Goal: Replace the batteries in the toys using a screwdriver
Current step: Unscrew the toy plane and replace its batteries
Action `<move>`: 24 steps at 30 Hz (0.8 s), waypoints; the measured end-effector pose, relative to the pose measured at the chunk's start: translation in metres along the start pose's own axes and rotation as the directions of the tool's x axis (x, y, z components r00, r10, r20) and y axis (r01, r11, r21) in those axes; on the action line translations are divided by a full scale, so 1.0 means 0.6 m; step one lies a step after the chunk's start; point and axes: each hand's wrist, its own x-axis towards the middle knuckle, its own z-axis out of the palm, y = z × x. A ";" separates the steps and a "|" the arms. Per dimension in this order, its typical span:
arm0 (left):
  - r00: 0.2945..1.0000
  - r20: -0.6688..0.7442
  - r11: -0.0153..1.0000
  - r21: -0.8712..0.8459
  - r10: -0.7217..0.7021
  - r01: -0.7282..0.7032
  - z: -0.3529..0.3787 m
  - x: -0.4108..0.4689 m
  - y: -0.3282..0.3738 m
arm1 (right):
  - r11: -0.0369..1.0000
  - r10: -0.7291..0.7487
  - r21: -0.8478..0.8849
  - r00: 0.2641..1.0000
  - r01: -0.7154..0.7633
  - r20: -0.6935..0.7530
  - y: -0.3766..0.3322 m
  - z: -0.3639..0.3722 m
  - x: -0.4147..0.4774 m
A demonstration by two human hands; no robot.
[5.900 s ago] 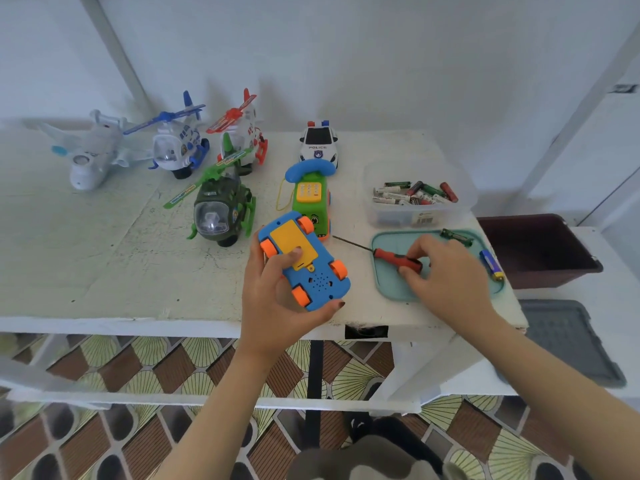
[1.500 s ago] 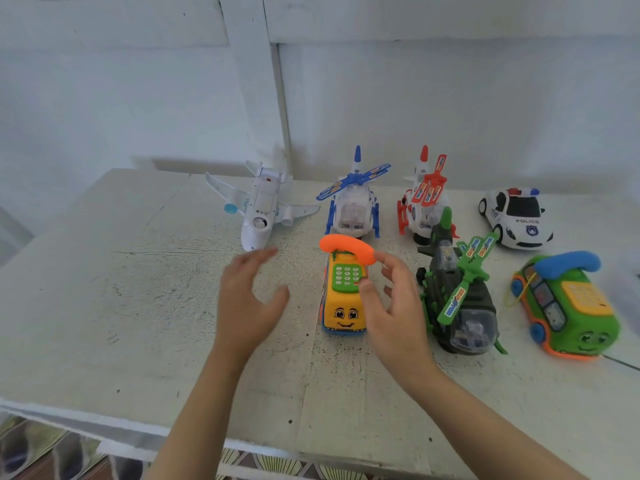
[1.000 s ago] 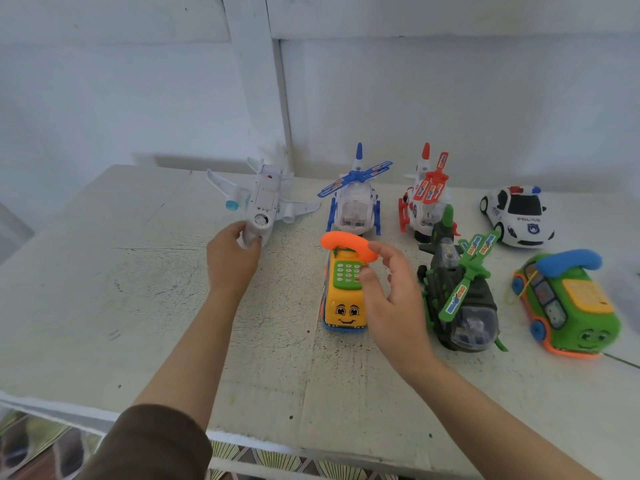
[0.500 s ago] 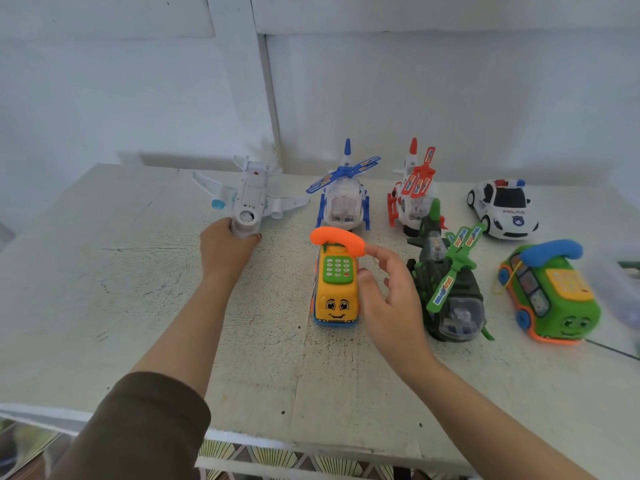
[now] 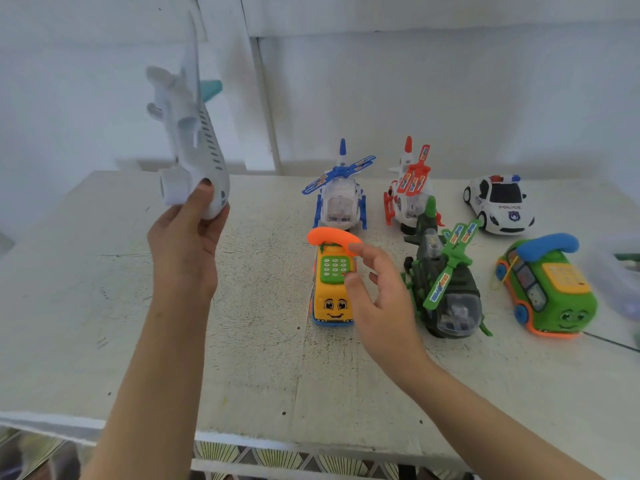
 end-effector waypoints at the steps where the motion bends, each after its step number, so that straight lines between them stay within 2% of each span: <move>1: 0.999 0.035 1.000 0.000 0.030 -0.030 0.005 -0.013 0.004 | 0.999 -0.024 0.043 1.000 0.024 0.009 -0.010 -0.003 -0.003; 5: 0.973 0.203 0.992 0.027 0.112 -0.120 0.032 -0.074 0.008 | 0.965 -0.086 0.254 0.995 0.070 0.051 -0.053 -0.030 -0.002; 8: 0.947 0.289 0.983 0.077 0.137 -0.166 0.050 -0.112 -0.006 | 0.936 -0.119 0.341 0.991 0.092 0.059 -0.081 -0.058 0.006; 16: 0.893 0.445 0.974 0.158 0.075 -0.161 0.118 -0.239 -0.090 | 0.937 -0.073 0.349 0.982 0.007 0.176 -0.091 -0.158 -0.006; 20: 0.862 0.502 0.968 0.170 0.074 -0.182 0.151 -0.311 -0.138 | 0.890 -0.030 0.456 0.994 -0.019 0.101 -0.088 -0.226 -0.029; 24: 0.816 0.578 0.951 0.248 0.005 -0.182 0.174 -0.380 -0.186 | 0.895 0.053 0.441 0.998 -0.061 0.030 -0.061 -0.300 -0.062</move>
